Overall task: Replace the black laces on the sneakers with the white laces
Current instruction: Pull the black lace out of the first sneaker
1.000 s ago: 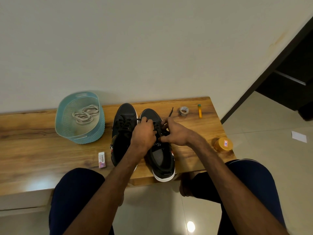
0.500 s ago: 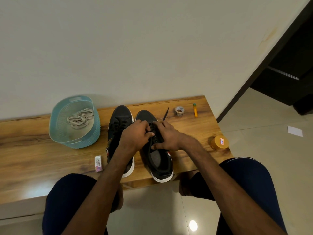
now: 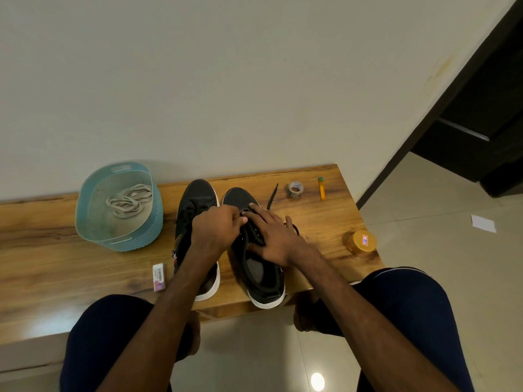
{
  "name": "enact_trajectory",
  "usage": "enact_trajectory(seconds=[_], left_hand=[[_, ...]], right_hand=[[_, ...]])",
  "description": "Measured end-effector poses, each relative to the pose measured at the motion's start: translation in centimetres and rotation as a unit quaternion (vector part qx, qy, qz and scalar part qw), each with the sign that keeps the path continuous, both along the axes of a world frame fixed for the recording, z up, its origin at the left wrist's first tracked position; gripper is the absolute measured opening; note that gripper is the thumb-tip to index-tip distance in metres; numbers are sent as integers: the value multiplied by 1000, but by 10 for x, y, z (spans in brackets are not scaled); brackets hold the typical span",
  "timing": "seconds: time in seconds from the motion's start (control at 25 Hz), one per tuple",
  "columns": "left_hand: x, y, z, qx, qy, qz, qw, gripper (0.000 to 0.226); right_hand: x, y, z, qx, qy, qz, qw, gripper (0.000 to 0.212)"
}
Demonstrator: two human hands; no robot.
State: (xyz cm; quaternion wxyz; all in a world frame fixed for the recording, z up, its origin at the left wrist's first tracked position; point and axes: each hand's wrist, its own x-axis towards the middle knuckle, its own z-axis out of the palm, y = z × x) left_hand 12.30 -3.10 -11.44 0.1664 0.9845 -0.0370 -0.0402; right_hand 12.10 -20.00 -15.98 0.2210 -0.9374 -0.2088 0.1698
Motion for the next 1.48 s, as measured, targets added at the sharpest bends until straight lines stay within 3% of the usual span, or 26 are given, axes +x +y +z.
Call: enact_trajectory(seconds=[0.04, 0.08, 0.12, 0.16, 0.2, 0.24, 0.28, 0.32, 0.36, 0.48, 0.68, 0.76, 0.88, 0.96, 1.0, 1.16, 1.24, 1.36, 1.48], left_hand=[[2, 3, 2, -58, 0, 16, 998, 33], [5, 7, 7, -188, -2, 54, 981, 34], [7, 14, 14, -325, -4, 105, 940, 37], [9, 20, 20, -404, -14, 151, 902, 43], [10, 26, 25, -395, -17, 166, 903, 50], [9, 30, 26, -293, -21, 149, 944, 55], [4, 31, 25, -129, -32, 122, 984, 58], [0, 27, 19, 21, -50, 76, 996, 59], [-3, 18, 15, 91, -62, 29, 993, 59], [-5, -8, 6, 110, -27, -66, 991, 42], [3, -13, 9, 83, 40, -50, 995, 18], [3, -6, 18, 121, 18, -54, 991, 18], [9, 38, 43, 161, -63, 69, 982, 20], [8, 71, 52, 167, -63, 164, 970, 21], [8, 77, 50, 170, -49, 166, 970, 23], [6, 29, 27, 104, -32, -16, 994, 27], [5, 2, 19, 134, 11, -85, 987, 24], [5, -4, 8, 177, 16, -81, 981, 16], [9, 18, 23, 111, -65, 32, 991, 15]], right_hand=[[0, 0, -1, 2, 2, -3, 1000, 80], [0, -1, -1, 7, 6, -8, 1000, 79], [-1, -1, -1, 11, 10, -13, 1000, 78], [-1, -1, -1, 13, 11, -16, 1000, 78], [-1, -1, -1, 16, 14, -19, 1000, 77], [-2, -1, -2, 20, 17, -22, 999, 78], [-2, 0, -2, 23, 20, -24, 999, 78], [-2, 2, -2, 24, 22, -25, 999, 79], [-2, 2, -2, 24, 24, -26, 999, 80], [-3, 3, -2, 25, 30, -28, 999, 83], [-3, 3, -3, 26, 31, -32, 999, 81], [-2, 2, -4, 26, 29, -33, 999, 80], [-2, 1, -5, 18, 27, -34, 999, 80], [-2, 2, -4, 16, 29, -33, 999, 82], [-2, 2, -4, 16, 29, -31, 999, 84], [-2, 3, -1, 12, 24, -27, 999, 86], [-2, 2, -2, 10, 22, -29, 999, 86], [-3, 2, -3, 8, 20, -32, 999, 85], [-2, 1, -2, 14, 20, -34, 999, 84]])
